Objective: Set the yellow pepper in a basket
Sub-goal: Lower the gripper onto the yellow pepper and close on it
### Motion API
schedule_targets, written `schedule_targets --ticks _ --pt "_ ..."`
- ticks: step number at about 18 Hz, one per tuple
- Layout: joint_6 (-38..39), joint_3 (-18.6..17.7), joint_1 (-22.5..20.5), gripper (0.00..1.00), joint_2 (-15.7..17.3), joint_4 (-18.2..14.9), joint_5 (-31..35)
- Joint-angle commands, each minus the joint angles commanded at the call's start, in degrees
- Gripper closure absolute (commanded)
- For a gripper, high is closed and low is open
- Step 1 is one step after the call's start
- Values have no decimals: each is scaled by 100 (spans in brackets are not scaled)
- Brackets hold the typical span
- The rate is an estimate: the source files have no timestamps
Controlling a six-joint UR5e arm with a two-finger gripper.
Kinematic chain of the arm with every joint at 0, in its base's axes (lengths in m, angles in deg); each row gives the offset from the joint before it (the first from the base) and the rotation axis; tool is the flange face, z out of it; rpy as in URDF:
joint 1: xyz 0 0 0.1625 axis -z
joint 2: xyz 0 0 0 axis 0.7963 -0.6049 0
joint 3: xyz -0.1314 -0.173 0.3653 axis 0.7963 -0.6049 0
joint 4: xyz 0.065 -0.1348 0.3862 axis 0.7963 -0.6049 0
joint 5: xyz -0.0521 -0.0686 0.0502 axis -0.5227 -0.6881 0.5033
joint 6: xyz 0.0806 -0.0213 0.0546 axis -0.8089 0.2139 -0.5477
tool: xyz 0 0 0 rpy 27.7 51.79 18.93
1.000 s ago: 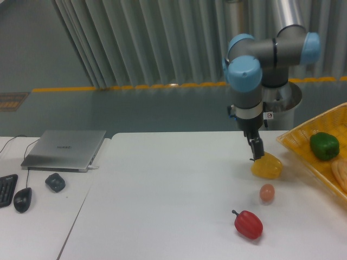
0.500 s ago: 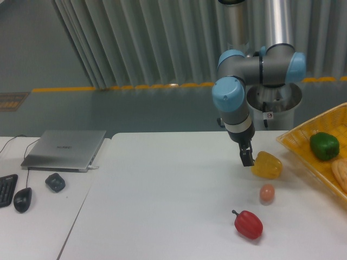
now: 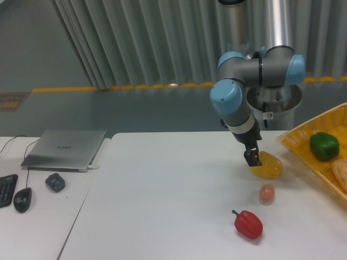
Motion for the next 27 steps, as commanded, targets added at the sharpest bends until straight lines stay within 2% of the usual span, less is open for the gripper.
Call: schedule_targets --ticks 7,11,24,27 --pt "70 -62 9 0 -70 9 18" --pt "105 -70 18 0 -202 150 61" --pt "114 -141 53 0 -316 150 255" --pt "123 -141 53 0 -316 246 255"
